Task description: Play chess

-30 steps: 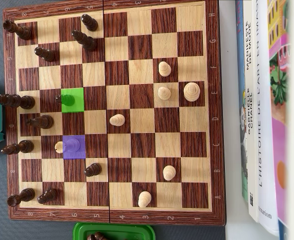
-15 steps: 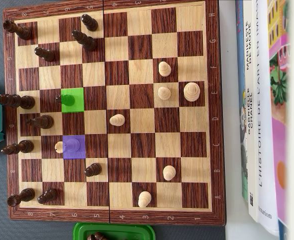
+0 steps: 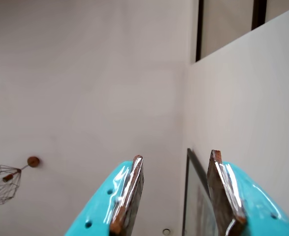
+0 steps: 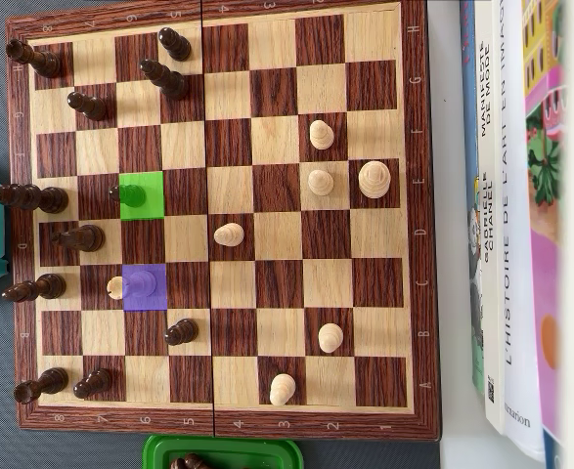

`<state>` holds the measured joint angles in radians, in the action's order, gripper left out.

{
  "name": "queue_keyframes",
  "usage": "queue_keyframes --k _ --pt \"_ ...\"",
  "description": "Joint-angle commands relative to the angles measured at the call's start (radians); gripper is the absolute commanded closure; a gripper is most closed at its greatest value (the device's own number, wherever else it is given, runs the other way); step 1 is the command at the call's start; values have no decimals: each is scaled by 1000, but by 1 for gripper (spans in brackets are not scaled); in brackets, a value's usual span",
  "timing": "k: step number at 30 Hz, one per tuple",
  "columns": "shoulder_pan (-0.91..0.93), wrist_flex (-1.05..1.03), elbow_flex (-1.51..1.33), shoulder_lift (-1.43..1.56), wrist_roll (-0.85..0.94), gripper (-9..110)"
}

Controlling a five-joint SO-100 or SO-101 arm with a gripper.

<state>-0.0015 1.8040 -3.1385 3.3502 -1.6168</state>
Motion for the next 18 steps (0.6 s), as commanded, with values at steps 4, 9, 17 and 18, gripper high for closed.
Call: queue_keyframes --k 4,9,17,18 --pt "2 -2 -20 -6 -2 82" --pt "-9 -2 -20 -6 -2 82" --pt "-6 -2 -20 -6 -3 82" --pt "-6 -2 -20 -6 -3 82"
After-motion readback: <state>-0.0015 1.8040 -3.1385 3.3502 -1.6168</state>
